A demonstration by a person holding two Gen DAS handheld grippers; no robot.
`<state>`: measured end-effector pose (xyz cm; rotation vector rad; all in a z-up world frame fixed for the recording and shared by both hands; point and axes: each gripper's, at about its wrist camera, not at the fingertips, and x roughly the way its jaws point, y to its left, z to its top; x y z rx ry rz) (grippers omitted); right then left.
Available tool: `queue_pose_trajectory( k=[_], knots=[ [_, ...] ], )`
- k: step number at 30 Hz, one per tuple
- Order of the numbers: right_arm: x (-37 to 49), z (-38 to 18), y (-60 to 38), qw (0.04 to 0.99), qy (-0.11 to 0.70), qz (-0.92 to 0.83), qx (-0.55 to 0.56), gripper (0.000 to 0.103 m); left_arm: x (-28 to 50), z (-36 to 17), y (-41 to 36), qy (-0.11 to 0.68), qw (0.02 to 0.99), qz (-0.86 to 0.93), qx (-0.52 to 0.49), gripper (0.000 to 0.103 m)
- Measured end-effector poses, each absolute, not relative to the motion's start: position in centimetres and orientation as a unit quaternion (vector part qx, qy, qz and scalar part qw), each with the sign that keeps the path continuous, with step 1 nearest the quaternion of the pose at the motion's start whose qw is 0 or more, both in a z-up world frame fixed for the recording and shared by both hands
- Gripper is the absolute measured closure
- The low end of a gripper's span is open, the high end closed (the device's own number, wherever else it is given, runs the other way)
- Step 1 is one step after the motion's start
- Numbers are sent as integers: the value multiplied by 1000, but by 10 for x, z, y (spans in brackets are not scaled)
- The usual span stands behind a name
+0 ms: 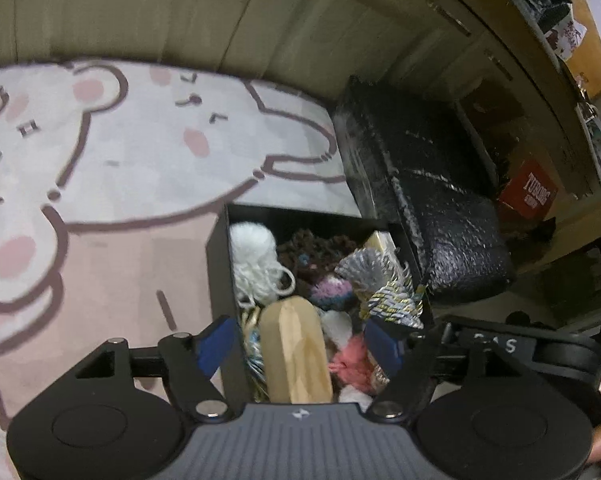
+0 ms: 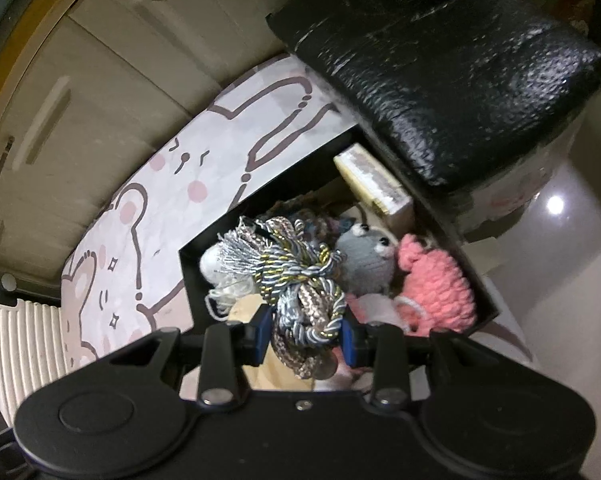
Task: Organize objects
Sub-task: 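Open both tools to drop the rope toy and paddle into the box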
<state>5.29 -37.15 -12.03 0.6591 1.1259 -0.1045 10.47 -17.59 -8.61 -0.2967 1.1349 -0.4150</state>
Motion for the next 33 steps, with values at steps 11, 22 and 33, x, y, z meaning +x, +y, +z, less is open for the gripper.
queue_pose_trajectory(
  k=[11,22,33],
  knots=[
    [61,-119,-356,800,532,-68,267,41,112,-87,-165,524,828,-175,-98,30],
    [66,-103,-340,846,503,-32,174,87,111,-87,-170,517,839,-166,-41,29],
    [76,-123,-319,847,523,-26,94,85,112,-87,-165,514,843,-157,-13,29]
  ],
)
